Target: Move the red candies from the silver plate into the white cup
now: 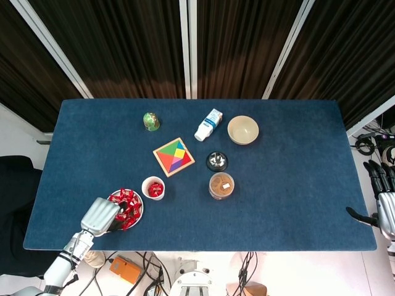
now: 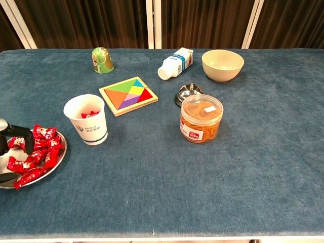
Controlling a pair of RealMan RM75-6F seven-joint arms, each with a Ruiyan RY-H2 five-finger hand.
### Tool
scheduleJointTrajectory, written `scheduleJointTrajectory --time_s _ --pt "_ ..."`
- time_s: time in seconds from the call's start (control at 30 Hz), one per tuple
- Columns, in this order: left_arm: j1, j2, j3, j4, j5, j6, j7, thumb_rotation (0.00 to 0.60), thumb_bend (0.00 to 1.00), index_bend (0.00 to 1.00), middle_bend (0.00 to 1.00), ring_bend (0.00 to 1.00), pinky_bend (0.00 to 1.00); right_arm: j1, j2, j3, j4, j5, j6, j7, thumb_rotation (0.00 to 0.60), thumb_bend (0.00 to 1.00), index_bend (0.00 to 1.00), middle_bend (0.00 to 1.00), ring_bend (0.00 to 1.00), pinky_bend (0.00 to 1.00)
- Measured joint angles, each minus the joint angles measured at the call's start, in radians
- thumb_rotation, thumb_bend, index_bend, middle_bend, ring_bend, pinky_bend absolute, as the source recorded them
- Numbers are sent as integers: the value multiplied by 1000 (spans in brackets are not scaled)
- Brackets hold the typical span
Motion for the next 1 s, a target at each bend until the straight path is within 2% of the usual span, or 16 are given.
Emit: scheduleJointTrajectory --time_s 0.23,0.47,0.6,0.8,1.0 --pt "1 -9 0 11 -15 -22 17 600 227 481 955 922 830 2 0 0 -3 2 -5 -5 600 157 0 118 0 97" --pt "1 -17 -1 26 -16 -31 3 600 342 568 955 923 830 5 -3 -1 -4 4 -12 -9 600 157 0 117 0 97" --pt "1 -12 -7 23 -6 -22 -24 600 356 572 955 923 830 5 -2 0 -6 5 -10 -10 600 157 0 118 0 97" --pt "-5 30 -26 -29 19 5 -67 600 354 573 955 923 830 2 1 1 -8 3 -2 -9 600 157 0 117 0 98" --pt "-27 95 -79 -119 52 47 -110 600 353 572 955 923 830 -1 2 0 -8 0 5 -5 600 157 0 118 0 98"
